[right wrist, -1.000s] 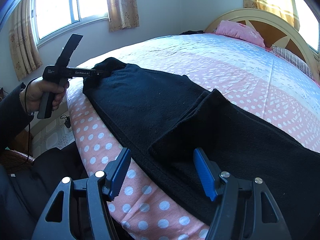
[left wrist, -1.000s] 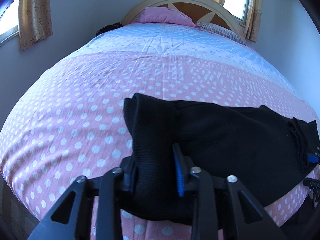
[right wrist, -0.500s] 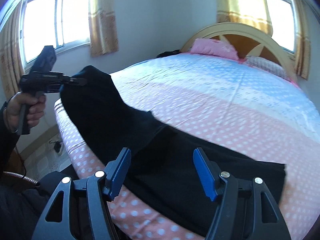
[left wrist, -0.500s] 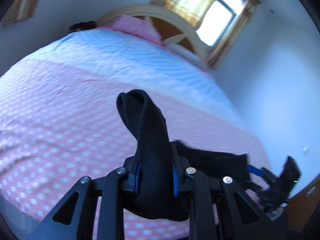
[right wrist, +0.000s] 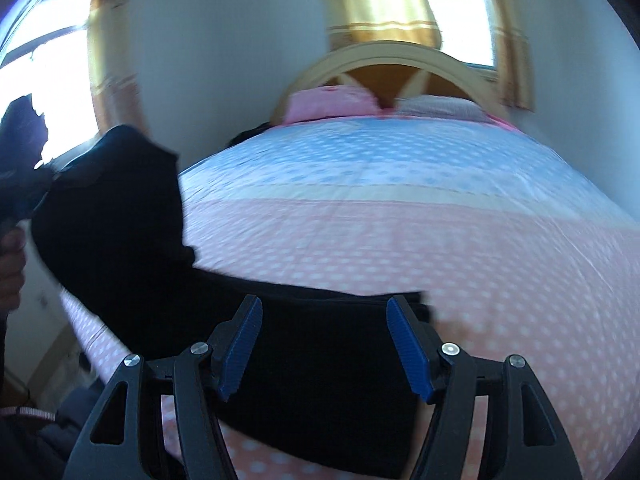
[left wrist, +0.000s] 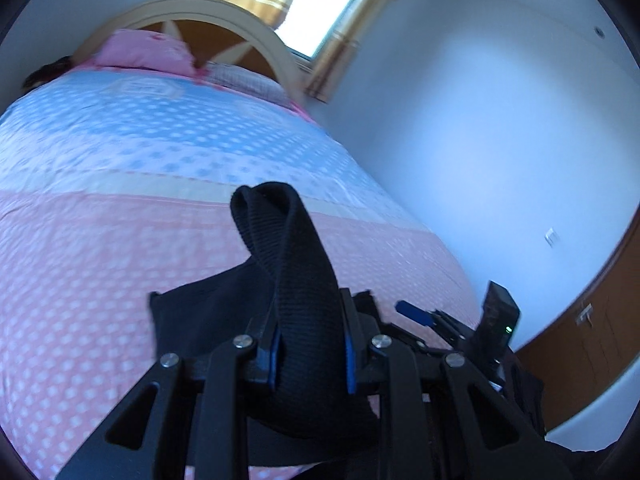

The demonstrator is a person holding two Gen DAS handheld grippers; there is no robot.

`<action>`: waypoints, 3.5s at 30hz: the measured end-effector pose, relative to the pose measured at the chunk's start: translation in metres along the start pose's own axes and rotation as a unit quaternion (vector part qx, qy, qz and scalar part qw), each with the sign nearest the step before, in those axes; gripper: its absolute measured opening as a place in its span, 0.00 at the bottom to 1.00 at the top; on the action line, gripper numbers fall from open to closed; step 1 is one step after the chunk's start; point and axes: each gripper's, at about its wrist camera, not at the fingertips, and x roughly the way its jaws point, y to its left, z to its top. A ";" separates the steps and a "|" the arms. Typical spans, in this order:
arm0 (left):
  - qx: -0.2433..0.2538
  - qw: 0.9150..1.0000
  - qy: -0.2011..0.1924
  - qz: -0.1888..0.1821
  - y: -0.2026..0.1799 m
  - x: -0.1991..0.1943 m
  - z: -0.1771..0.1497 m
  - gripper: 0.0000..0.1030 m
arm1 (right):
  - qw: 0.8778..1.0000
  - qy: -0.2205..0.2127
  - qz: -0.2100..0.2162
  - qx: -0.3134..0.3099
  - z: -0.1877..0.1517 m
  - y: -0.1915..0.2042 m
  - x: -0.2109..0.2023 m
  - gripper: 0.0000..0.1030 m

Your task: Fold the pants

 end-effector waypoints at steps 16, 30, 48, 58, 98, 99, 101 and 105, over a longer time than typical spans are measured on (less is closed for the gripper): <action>0.043 0.988 0.143 0.031 -0.069 0.166 -0.044 0.26 | 0.979 0.009 -0.073 0.189 -0.012 -0.106 0.007 0.64; 0.105 0.992 0.052 0.056 -0.067 0.102 -0.044 0.69 | 0.975 0.011 -0.017 0.223 -0.009 -0.103 -0.011 0.64; 0.052 0.986 0.022 0.159 0.023 0.080 -0.080 0.70 | 0.985 0.171 0.015 0.034 -0.040 -0.037 0.014 0.55; 0.048 0.982 0.004 0.184 0.043 0.077 -0.080 0.72 | 0.984 0.142 0.027 0.107 -0.028 -0.071 -0.008 0.55; 0.051 0.977 0.035 0.205 0.047 0.082 -0.105 0.99 | 0.985 0.121 0.107 0.060 -0.063 -0.032 -0.008 0.56; 0.052 0.977 0.036 0.205 0.047 0.082 -0.105 0.99 | 0.986 0.121 0.103 0.054 -0.063 -0.030 -0.009 0.56; 0.051 0.977 0.037 0.205 0.047 0.082 -0.105 0.99 | 0.987 0.121 0.097 0.046 -0.065 -0.027 -0.011 0.56; 0.051 0.977 0.039 0.201 0.048 0.081 -0.103 0.99 | 0.987 0.120 0.097 0.048 -0.066 -0.029 -0.012 0.56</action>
